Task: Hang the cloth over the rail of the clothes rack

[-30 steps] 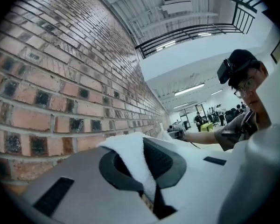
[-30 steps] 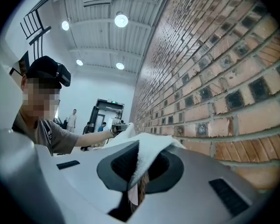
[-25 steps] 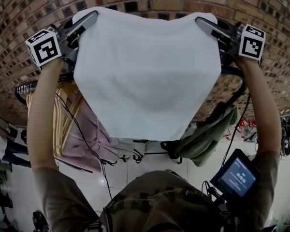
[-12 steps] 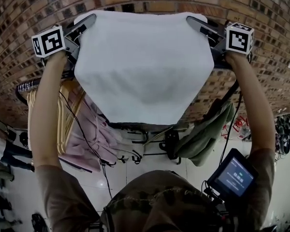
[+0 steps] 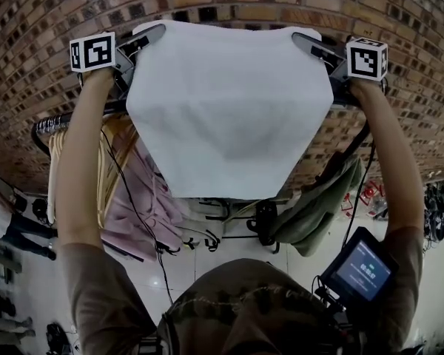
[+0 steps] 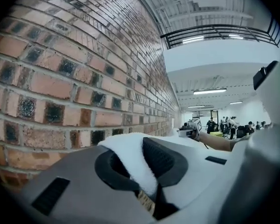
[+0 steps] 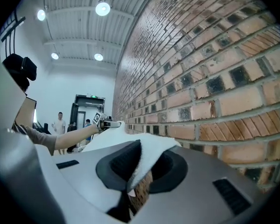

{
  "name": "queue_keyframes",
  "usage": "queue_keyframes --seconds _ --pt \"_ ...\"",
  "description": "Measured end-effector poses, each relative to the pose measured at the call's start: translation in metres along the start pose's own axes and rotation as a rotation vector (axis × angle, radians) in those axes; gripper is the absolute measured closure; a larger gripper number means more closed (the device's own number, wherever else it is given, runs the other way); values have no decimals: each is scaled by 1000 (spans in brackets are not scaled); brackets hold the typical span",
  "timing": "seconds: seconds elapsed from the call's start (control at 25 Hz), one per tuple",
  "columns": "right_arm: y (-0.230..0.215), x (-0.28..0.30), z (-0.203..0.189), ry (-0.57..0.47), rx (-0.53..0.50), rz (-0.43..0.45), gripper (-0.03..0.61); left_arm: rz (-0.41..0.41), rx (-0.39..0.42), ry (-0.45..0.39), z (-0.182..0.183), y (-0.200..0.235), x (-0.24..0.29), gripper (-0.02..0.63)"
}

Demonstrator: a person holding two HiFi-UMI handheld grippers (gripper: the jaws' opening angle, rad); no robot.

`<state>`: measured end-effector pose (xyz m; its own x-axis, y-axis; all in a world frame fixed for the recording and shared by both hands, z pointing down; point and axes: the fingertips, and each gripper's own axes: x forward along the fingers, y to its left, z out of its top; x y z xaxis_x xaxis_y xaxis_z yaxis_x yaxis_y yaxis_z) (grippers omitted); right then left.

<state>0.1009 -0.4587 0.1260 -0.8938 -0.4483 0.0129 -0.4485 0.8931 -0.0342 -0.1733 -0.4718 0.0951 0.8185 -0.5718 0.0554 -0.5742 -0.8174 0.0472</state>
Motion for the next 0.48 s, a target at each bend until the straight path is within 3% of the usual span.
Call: queue_keyframes --seconds 0.04,0.12,0.2,0.36,0.48 --pt "0 1 -1 12 1 -3 554 -4 3 19 -3 2 1 578" --pt "1 4 -3 35 -9 -8 470 -11 28 51 -8 4 0 565" --pt "-9 1 -4 46 -6 -62 430 -6 57 82 -16 10 0 563" --pt "-47 -16 -6 22 40 -203 382 -17 4 93 -35 27 -4 492" --pt "-60 -21 -10 14 62 -226 382 -71 -28 147 -53 29 -7 413"
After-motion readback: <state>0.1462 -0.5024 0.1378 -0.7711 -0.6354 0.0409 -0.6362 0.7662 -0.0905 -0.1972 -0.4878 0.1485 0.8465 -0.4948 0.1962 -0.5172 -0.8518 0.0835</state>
